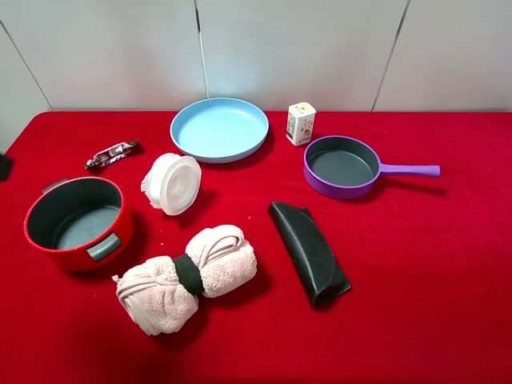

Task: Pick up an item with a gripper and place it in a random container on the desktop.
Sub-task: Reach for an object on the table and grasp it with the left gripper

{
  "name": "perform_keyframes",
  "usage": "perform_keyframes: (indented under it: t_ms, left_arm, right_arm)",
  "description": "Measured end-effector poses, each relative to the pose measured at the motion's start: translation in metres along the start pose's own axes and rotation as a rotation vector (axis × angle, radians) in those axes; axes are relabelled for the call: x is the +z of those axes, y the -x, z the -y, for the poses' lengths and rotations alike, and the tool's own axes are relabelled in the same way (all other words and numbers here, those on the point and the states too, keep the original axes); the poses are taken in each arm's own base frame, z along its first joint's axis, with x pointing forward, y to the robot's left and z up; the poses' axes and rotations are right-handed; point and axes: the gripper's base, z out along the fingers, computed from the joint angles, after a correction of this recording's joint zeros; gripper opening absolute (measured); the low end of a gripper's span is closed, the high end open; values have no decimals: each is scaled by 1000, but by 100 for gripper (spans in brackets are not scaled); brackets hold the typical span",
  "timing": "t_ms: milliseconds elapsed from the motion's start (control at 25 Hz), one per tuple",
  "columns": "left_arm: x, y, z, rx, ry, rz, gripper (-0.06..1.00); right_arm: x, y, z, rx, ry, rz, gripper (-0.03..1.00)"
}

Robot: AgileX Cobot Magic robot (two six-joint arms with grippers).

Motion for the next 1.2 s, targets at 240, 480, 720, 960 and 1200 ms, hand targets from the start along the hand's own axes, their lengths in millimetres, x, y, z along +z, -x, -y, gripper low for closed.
perform_keyframes:
  t_ms: [240,480,720,960,1200]
  left_arm:
    - [25,19,-5,-25,-28,-51,99]
    - [46,29,-2,-24,-54,-68,99]
    - [70,40,11,25,-91,-54,99]
    - [103,48,13,10,-94,-64,99]
    - [132,50,12,-5,-84,-96,99]
  right_arm:
    - [0,0,0,0,0,0,69]
    - [0,0,0,0,0,0,69]
    - [0,0,0,0,0,0,69]
    - [0,0,0,0,0,0,69]
    - [0,0,0,0,0,0,69]
